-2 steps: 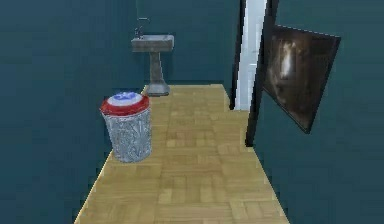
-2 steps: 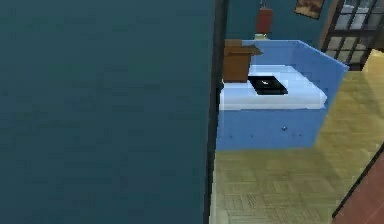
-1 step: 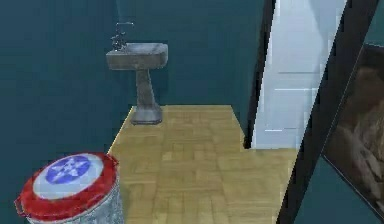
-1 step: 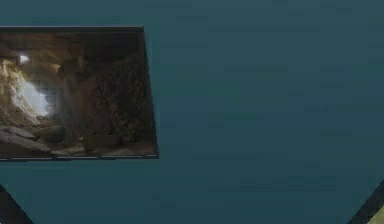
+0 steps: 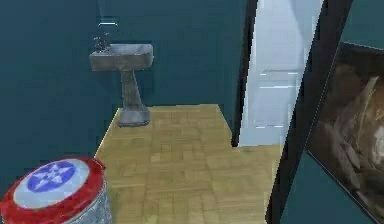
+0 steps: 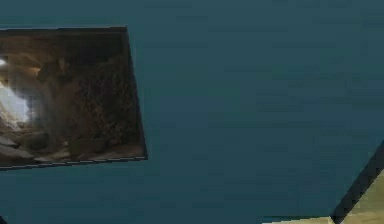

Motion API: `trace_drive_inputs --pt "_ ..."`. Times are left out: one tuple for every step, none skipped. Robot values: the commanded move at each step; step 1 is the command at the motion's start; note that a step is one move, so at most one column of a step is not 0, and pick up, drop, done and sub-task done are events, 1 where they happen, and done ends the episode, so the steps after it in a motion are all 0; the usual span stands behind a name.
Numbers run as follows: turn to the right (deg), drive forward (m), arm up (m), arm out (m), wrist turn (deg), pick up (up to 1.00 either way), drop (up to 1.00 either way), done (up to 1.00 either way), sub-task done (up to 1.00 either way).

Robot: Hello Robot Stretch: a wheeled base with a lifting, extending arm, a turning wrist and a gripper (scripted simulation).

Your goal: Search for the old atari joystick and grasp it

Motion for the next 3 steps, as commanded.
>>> trace_drive_inputs --pt "0.0 1.0 0.0 0.0 0.0 0.0 0.0 0.0 0.0" --pt "3.0 0.0 0.0 0.0 0.0 0.0 0.0 0.0 0.0" --pt "0.0 0.1 0.0 0.0 0.0 0.0 0.0 0.0 0.0"
